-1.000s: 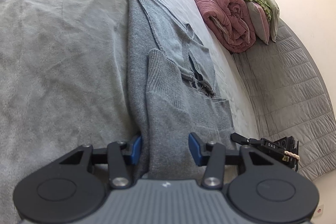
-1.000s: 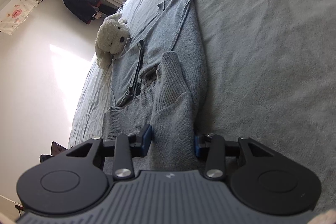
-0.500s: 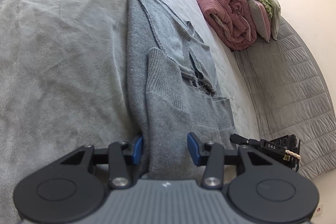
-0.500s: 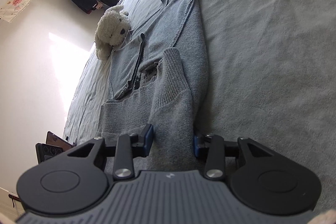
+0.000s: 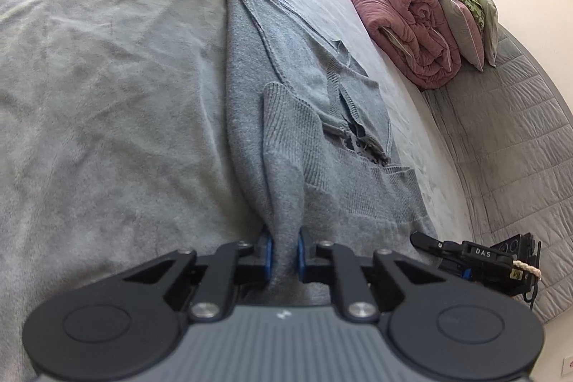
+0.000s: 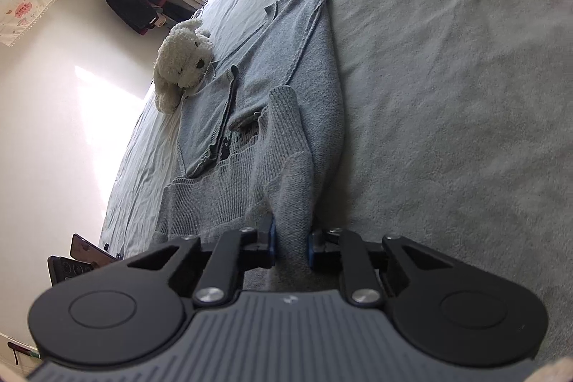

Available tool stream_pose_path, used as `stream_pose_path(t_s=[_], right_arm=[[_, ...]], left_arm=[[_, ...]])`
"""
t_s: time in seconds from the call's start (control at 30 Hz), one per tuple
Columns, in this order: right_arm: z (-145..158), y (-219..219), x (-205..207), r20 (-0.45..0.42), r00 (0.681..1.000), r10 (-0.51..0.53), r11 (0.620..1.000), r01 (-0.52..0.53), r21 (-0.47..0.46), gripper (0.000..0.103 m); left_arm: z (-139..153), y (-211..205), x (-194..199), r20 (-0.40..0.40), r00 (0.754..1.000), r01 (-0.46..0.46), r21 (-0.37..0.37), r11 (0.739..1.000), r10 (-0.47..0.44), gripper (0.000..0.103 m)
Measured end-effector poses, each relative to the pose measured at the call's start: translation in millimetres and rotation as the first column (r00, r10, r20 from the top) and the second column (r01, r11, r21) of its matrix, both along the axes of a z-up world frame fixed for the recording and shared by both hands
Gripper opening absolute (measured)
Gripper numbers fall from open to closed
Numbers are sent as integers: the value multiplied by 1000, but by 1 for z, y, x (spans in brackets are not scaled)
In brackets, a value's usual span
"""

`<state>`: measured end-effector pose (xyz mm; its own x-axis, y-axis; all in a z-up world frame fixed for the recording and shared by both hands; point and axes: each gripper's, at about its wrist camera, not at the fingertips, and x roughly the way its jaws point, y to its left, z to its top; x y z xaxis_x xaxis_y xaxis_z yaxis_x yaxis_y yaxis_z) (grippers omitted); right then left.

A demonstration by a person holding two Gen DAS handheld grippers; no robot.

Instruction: Fold clothes

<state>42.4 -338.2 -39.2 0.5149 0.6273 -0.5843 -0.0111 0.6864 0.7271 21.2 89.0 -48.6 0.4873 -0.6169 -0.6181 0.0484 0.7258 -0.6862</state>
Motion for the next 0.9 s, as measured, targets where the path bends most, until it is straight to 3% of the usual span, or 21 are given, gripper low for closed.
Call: stream_pose_path(t_s=[0.23,0.37,0.67,0.9], right_arm=[[10,-8,-19,2,999,-40,997,40,67,16],[13,-8,-31,-18,1000,-22,995,23,93,16],[12,-8,-76,-68,996,57,996,-52,73,16],[7,0,-115,-93,989,115,993,-117,-18,20]], left_arm=[[10,8,-10,-29,999,-29,-61,998,27,11],[15,12,-22,-66,998,-11,-58,998,7,11],[21,19,-76,-114,991,67,-48,997,-72,11],[11,16,-100,-118,984,136,37,990,-130,14]])
